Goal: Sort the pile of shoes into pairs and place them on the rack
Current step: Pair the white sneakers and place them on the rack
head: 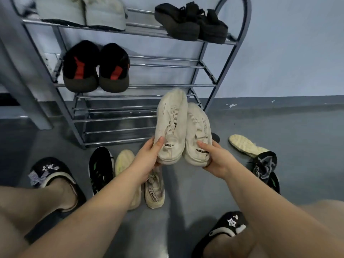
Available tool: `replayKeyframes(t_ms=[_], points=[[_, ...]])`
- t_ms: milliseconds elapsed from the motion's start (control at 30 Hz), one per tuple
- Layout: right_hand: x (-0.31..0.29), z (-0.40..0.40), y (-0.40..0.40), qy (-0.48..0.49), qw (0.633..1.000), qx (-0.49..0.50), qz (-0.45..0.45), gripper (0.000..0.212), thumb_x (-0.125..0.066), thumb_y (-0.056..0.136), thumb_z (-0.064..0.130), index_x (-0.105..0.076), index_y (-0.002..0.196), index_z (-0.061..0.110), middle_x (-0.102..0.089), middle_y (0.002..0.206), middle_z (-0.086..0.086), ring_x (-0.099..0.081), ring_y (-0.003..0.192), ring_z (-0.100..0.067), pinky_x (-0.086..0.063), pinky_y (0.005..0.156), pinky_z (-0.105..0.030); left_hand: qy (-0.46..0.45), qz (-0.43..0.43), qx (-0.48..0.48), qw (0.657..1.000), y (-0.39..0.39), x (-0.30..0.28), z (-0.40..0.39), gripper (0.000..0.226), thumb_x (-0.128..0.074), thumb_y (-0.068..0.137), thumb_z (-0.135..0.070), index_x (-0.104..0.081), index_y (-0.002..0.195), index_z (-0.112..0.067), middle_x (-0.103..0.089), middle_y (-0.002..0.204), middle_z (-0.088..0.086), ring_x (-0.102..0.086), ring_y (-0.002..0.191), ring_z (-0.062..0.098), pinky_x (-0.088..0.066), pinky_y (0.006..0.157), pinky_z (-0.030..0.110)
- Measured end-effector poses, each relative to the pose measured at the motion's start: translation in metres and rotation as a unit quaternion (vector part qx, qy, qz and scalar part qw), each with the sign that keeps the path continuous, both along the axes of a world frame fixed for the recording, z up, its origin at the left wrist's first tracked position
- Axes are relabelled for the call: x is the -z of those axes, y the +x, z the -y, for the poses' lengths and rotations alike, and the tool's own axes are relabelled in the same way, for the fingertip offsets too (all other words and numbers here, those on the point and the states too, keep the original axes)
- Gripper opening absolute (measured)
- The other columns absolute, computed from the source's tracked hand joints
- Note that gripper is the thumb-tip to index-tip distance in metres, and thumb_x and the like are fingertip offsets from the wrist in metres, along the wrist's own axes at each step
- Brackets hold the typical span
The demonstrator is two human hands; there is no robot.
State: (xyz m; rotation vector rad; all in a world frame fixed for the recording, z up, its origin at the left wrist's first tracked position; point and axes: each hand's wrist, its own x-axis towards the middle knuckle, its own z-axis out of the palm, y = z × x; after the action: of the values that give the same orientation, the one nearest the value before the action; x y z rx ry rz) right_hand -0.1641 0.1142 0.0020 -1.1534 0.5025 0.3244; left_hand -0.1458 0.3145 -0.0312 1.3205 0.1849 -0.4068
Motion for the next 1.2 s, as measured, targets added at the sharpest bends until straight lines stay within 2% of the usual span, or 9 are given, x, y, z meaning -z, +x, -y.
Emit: replayKeyframes(t_ms=[133, 233, 367, 500, 600, 733, 833, 1133, 1200], points=[[-0.039, 0.015, 0.017, -0.038, 0.999, -0.033, 0.013, 0.037, -0.061, 0.089, 0.015, -0.057, 0.126, 0.019, -0.071, 0.106, -0.003, -0.072, 0.082, -0.017, -0.058, 0.068, -0.034, -0.041, -0.017, -0.026, 0.999, 0.007, -0.024, 0.014, 0.031, -0.053, 0.086, -0.051, -0.060, 0.106, -0.028, -0.069, 0.104, -0.005, -0.065, 0.097, 0.013, -0.052, 0.082, 0.032], [-0.066, 0.021, 0.027, -0.049, 0.997, -0.050, 0.041, 0.034, -0.060, 0.090, 0.017, -0.057, 0.124, 0.020, -0.071, 0.102, -0.001, -0.071, 0.080, -0.016, -0.058, 0.073, -0.034, -0.076, -0.028, -0.036, 0.996, 0.018, -0.040, 0.021, 0.056, -0.057, 0.076, -0.058, -0.059, 0.120, -0.022, -0.070, 0.113, 0.001, -0.065, 0.105, 0.019, -0.052, 0.090, 0.038], [-0.084, 0.019, 0.040, -0.028, 0.996, -0.039, 0.079, 0.031, -0.059, 0.090, 0.014, -0.059, 0.120, 0.017, -0.074, 0.092, -0.001, -0.072, 0.073, -0.016, -0.057, 0.070, -0.035, -0.105, -0.027, -0.058, 0.992, 0.035, -0.060, 0.024, 0.048, -0.051, 0.089, -0.051, -0.058, 0.125, -0.020, -0.069, 0.115, 0.003, -0.065, 0.106, 0.020, -0.053, 0.088, 0.037], [-0.085, 0.014, 0.050, 0.013, 0.995, 0.003, 0.098, 0.021, -0.058, 0.091, 0.011, -0.062, 0.111, 0.018, -0.075, 0.083, -0.001, -0.072, 0.065, -0.015, -0.058, 0.055, -0.030, -0.098, -0.031, -0.076, 0.992, 0.049, -0.078, 0.027, 0.040, -0.048, 0.090, -0.052, -0.061, 0.116, -0.024, -0.071, 0.106, -0.001, -0.066, 0.094, 0.015, -0.052, 0.072, 0.029], [-0.087, 0.008, 0.064, 0.026, 0.993, 0.021, 0.112, 0.029, -0.059, 0.090, 0.010, -0.060, 0.118, 0.016, -0.073, 0.093, -0.004, -0.073, 0.069, -0.017, -0.057, 0.054, -0.031, -0.112, -0.054, -0.101, 0.987, 0.061, -0.090, 0.026, 0.038, -0.047, 0.091, -0.051, -0.058, 0.113, -0.022, -0.068, 0.096, -0.003, -0.063, 0.083, 0.013, -0.046, 0.061, 0.027], [-0.092, -0.003, 0.087, 0.015, 0.991, 0.004, 0.131, 0.038, -0.061, 0.089, 0.010, -0.058, 0.126, 0.016, -0.072, 0.100, -0.004, -0.073, 0.073, -0.017, -0.057, 0.056, -0.031, -0.069, -0.063, -0.095, 0.991, 0.080, -0.105, 0.015, 0.046, -0.047, 0.090, -0.052, -0.055, 0.122, -0.021, -0.067, 0.107, -0.001, -0.062, 0.087, 0.013, -0.048, 0.059, 0.027], [-0.093, -0.013, 0.106, 0.030, 0.992, 0.002, 0.126, 0.040, -0.062, 0.088, 0.008, -0.058, 0.127, 0.015, -0.072, 0.101, -0.005, -0.072, 0.076, -0.019, -0.060, 0.062, -0.034, -0.034, -0.053, -0.081, 0.995, 0.098, -0.115, 0.002, 0.046, -0.049, 0.090, -0.052, -0.056, 0.123, -0.020, -0.066, 0.118, 0.000, -0.063, 0.098, 0.016, -0.053, 0.071, 0.031], [-0.083, -0.042, 0.151, 0.047, 0.995, -0.004, 0.091, 0.038, -0.060, 0.090, 0.010, -0.057, 0.127, 0.016, -0.070, 0.100, -0.005, -0.068, 0.081, -0.021, -0.057, 0.073, -0.039, 0.015, -0.051, -0.081, 0.995, 0.135, -0.120, -0.025, 0.038, -0.046, 0.091, -0.052, -0.056, 0.117, -0.026, -0.065, 0.112, -0.005, -0.061, 0.093, 0.010, -0.048, 0.065, 0.027], [-0.081, -0.041, 0.160, 0.046, 0.995, 0.002, 0.088, 0.033, -0.061, 0.089, 0.010, -0.059, 0.122, 0.016, -0.071, 0.099, -0.005, -0.071, 0.076, -0.019, -0.060, 0.064, -0.035, 0.004, -0.054, -0.090, 0.994, 0.144, -0.116, -0.023, 0.031, -0.046, 0.092, -0.051, -0.057, 0.108, -0.027, -0.066, 0.105, -0.006, -0.061, 0.090, 0.011, -0.048, 0.065, 0.027]])
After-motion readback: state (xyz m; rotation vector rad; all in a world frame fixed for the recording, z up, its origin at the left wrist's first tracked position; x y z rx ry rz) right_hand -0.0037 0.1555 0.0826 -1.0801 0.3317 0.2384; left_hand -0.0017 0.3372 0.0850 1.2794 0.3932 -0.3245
